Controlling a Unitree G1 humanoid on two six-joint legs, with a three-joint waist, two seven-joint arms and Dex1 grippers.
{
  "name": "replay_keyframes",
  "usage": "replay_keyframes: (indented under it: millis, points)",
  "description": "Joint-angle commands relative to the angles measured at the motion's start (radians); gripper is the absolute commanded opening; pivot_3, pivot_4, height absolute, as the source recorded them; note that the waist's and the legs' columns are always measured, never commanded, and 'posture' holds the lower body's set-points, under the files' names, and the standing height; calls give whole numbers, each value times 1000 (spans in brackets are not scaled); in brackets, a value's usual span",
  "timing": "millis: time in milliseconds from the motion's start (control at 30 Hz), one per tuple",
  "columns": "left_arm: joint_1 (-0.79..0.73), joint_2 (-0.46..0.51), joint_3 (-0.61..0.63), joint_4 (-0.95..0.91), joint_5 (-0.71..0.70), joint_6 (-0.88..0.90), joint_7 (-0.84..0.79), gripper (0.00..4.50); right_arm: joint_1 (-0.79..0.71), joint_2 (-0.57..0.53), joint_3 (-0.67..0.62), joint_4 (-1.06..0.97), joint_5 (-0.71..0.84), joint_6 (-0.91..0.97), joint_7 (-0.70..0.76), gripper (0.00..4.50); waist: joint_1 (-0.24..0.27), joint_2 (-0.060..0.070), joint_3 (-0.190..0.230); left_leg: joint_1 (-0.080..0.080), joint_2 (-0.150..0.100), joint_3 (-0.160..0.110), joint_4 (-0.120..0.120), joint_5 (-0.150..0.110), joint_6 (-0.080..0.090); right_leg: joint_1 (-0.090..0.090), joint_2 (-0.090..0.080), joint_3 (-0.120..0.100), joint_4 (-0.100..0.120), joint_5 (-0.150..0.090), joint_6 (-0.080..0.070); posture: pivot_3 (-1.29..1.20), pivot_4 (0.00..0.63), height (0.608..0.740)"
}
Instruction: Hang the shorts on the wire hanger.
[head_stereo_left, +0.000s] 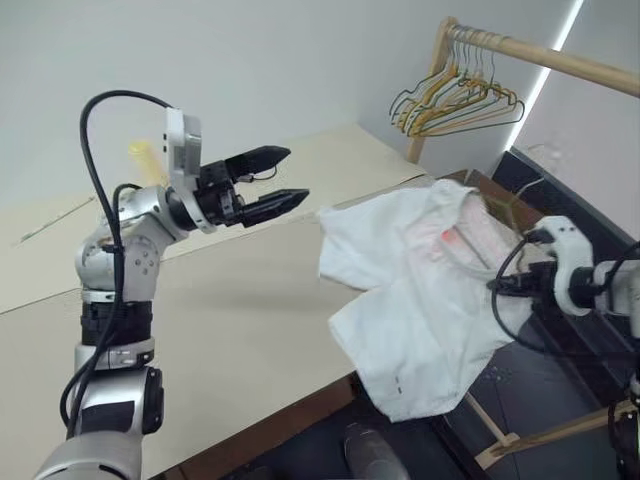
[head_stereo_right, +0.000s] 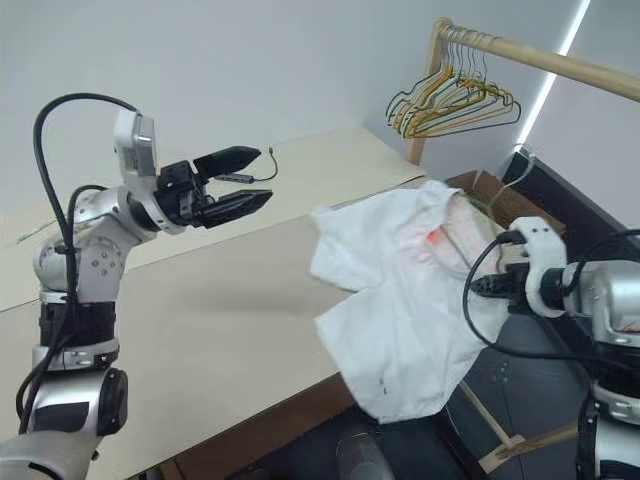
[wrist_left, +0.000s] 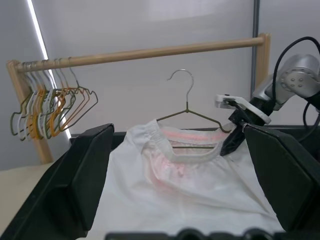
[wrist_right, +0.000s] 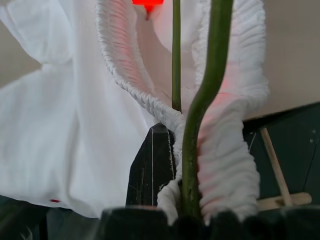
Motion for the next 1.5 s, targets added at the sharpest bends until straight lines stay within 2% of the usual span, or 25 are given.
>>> replay_keyframes:
  millis: [33, 233, 400, 500, 633, 833, 1033, 1167, 1300, 1500]
  points:
    - [-11, -3, 6, -45, -29, 7, 28, 4494, -141, -73, -23, 148, 21, 15, -56, 0, -6, 1, 1, 5, 0, 0, 0, 0, 1, 5, 0, -1, -1, 0, 0, -357, 18, 740]
    - [-10, -1, -7, -56, -44, 9, 28, 4494, -409, -124, -4, 463, -14, 15, -162, 0, -35, 1, 1, 19, 0, 1, -2, -4, 5, 26, 0, -3, -11, -4, 6, -352, 20, 740]
    - [4, 16, -9, -71, -54, 13, 22, 4494, -618, -165, -21, 762, -73, -32, -259, 0, -54, 2, 1, 18, -1, 3, -3, -6, 8, 27, -1, -2, -17, -3, 6, -348, 22, 740]
    - [8, 25, -15, -71, -54, 11, 12, 4494, -744, -194, -58, 969, -122, -131, -372, 0, -56, 2, 2, 17, -2, 4, -4, -7, 9, 26, -2, -1, -19, -3, 7, -352, 23, 740]
    - [10, 28, -19, -70, -53, 7, 6, 4494, -829, -212, -88, 1133, -141, -198, -470, 0, -56, 1, 2, 17, -3, 4, -4, -8, 9, 26, -3, -1, -19, -4, 8, -357, 26, 740]
    - [40, 39, -19, -93, -54, 13, -1, 4494, -835, -237, -157, 1279, -132, -299, -617, 0, -70, 1, 6, 18, -3, 5, -4, -8, 9, 28, -3, -1, -20, -4, 9, -354, 36, 740]
    - [71, 54, -11, -119, -64, 26, 0, 4494, -847, -261, -223, 1328, -98, -357, -718, 0, -81, -1, 22, 27, -4, 5, -7, -9, 10, 45, -3, -1, -25, -11, 20, -357, 42, 740]
    - [72, 53, -17, -118, -63, 24, 5, 4494, -841, -263, -254, 1340, -85, -377, -775, 0, -86, -1, 22, 27, -4, 5, -8, -9, 10, 45, -3, -1, -26, -11, 20, -359, 42, 740]
    - [73, 50, -22, -121, -63, 24, 6, 4494, -817, -253, -242, 1332, -92, -373, -763, 0, -86, -1, 22, 27, -4, 5, -8, -9, 10, 45, -3, -1, -26, -11, 20, -358, 41, 740]
    - [69, 57, -25, -119, -67, 31, -6, 4494, -760, -218, -127, 1280, -138, -412, -669, 0, -91, -1, 22, 27, -3, 6, -9, -9, 10, 48, -3, -1, -32, -10, 21, -356, 36, 740]
